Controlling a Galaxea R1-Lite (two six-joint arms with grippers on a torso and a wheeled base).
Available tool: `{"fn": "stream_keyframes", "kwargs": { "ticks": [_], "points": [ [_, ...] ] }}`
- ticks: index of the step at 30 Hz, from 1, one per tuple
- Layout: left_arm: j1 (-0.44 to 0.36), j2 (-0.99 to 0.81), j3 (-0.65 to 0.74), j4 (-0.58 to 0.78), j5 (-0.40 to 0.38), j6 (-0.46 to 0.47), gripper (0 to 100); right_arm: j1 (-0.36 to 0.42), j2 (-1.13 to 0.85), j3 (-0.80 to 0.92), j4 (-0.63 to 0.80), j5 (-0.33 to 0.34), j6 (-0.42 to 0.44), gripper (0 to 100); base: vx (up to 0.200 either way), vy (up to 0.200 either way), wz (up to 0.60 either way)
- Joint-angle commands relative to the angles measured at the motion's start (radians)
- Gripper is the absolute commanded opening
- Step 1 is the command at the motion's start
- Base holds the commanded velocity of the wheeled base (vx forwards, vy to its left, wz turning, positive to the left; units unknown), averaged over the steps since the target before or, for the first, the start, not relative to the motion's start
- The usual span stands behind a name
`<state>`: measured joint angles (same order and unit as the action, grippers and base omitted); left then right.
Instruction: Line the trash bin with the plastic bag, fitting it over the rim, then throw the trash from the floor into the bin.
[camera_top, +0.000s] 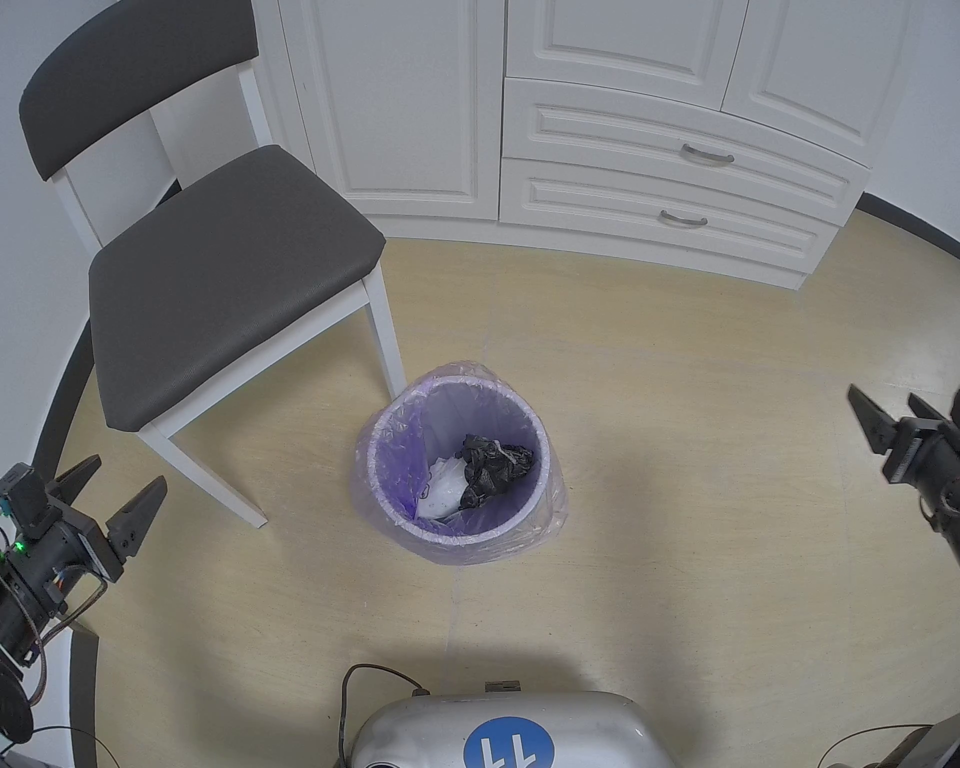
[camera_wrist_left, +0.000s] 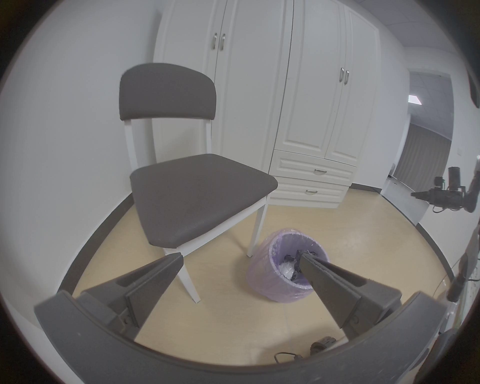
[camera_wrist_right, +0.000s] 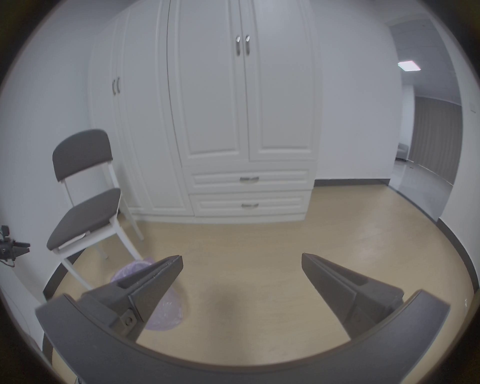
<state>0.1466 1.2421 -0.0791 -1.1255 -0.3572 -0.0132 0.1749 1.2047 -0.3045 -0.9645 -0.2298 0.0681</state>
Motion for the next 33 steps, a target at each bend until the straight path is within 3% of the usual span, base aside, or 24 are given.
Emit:
{"fn": "stream_keyframes", "kwargs": {
  "ticks": [1, 4, 5, 6, 8, 13, 15, 19, 24, 33],
  "points": [
    [0.057, -0.487, -0.192, 0.494, -0.005, -0.016, 100, -0.138, -0.475, 0.073, 0.158, -0.029, -0.005, 100, 0.000, 0.000, 0.00],
    [0.034, -0.655, -0.340, 0.848, -0.008, -0.062, 100, -0.167, -0.628, 0.022, 0.365, -0.022, -0.005, 100, 0.000, 0.000, 0.00],
    [0.034, -0.655, -0.340, 0.848, -0.008, -0.062, 100, -0.167, -0.628, 0.022, 0.365, -0.022, -0.005, 100, 0.000, 0.000, 0.00],
    [0.008, -0.728, -0.421, 1.027, -0.009, -0.077, 100, -0.175, -0.720, -0.018, 0.503, -0.010, -0.004, 100, 0.000, 0.000, 0.00],
    [-0.012, -0.782, -0.473, 1.141, -0.006, -0.079, 100, -0.184, -0.801, -0.053, 0.629, 0.001, -0.004, 100, 0.000, 0.000, 0.00],
    [-0.021, -0.882, -0.484, 1.195, 0.001, -0.080, 100, -0.187, -0.996, -0.119, 0.903, -0.006, -0.004, 100, 0.000, 0.000, 0.00],
    [-0.021, -0.897, -0.487, 1.205, 0.001, -0.080, 100, -0.190, -1.034, -0.130, 0.952, -0.006, -0.004, 100, 0.000, 0.000, 0.00],
    [-0.021, -0.961, -0.542, 1.330, 0.001, -0.076, 100, -0.189, -1.163, -0.170, 1.115, -0.008, -0.004, 100, 0.000, 0.000, 0.00],
    [-0.039, -1.047, -0.580, 1.469, 0.001, -0.071, 100, -0.175, -1.205, -0.171, 1.139, -0.017, 0.010, 100, 0.000, 0.000, 0.00],
    [-0.085, -1.153, -0.548, 1.557, 0.001, -0.042, 100, -0.175, -1.205, -0.140, 1.132, -0.006, 0.009, 100, 0.000, 0.000, 0.00]
  ]
}}
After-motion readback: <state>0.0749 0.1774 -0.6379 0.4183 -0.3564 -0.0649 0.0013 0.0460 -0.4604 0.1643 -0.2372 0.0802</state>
